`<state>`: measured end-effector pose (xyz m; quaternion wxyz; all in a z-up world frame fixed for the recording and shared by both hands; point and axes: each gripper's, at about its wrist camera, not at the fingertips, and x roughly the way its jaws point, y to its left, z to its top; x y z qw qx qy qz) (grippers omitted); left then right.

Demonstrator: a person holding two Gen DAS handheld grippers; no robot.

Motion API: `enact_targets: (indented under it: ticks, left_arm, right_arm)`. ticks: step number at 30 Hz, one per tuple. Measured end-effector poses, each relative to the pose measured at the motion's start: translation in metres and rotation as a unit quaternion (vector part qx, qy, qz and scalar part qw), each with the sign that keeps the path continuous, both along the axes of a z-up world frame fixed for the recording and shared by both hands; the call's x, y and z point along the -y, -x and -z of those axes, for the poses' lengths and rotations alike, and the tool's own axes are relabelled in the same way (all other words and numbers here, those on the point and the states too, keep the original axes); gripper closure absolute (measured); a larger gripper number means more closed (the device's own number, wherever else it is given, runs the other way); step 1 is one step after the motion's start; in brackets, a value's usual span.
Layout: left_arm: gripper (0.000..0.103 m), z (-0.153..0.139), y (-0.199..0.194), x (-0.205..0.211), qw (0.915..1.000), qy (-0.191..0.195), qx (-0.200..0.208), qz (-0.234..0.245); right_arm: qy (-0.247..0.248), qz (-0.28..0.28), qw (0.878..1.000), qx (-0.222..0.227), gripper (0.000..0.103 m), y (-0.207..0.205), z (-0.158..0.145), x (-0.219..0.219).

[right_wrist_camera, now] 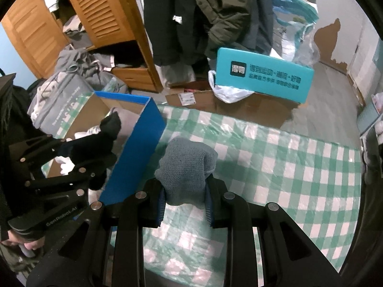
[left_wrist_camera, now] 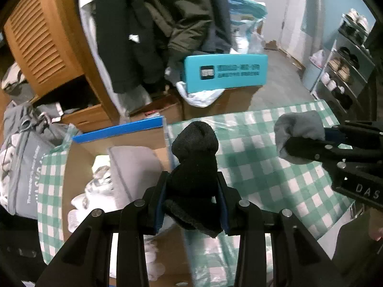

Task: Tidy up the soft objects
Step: 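Carry the black sock and grey-blue sock over the cardboard box with both tools, then open both tools to drop the socks into the box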

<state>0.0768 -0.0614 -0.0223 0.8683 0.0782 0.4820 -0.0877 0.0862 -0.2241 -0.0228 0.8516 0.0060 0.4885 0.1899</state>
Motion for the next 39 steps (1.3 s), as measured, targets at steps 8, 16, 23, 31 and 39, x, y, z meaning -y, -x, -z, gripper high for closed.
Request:
enact_targets:
  ticks: [8,16,23,31,39]
  left_arm:
    - [0.066,0.000,-0.003,-0.035,0.9996,-0.002,0.002,-0.028]
    - [0.066,0.002,-0.010,-0.067,0.9986,0.009,-0.004,-0.051]
    - [0.066,0.011,-0.026,-0.101,0.9961,0.007,-0.013,-0.087]
    - [0.066,0.030,-0.047,-0.132,0.9926,0.010,-0.037,-0.116]
    - [0.065,0.052,-0.064,-0.152,0.9864,0.023,-0.071,-0.147]
  right_arm:
    - [-0.001,-0.021,1.000,0.001,0.079,-0.009,-0.002,-0.031]
    - [-0.005,-0.035,0.999,-0.004,0.079,-0.026,0.002,-0.061]
    - [-0.004,-0.058,0.998,-0.009,0.079,-0.039,0.007,-0.095]
    - [0.003,-0.090,0.996,-0.023,0.079,-0.054,0.019,-0.134]
    - [0.027,-0.123,0.991,-0.041,0.078,-0.067,0.035,-0.163]
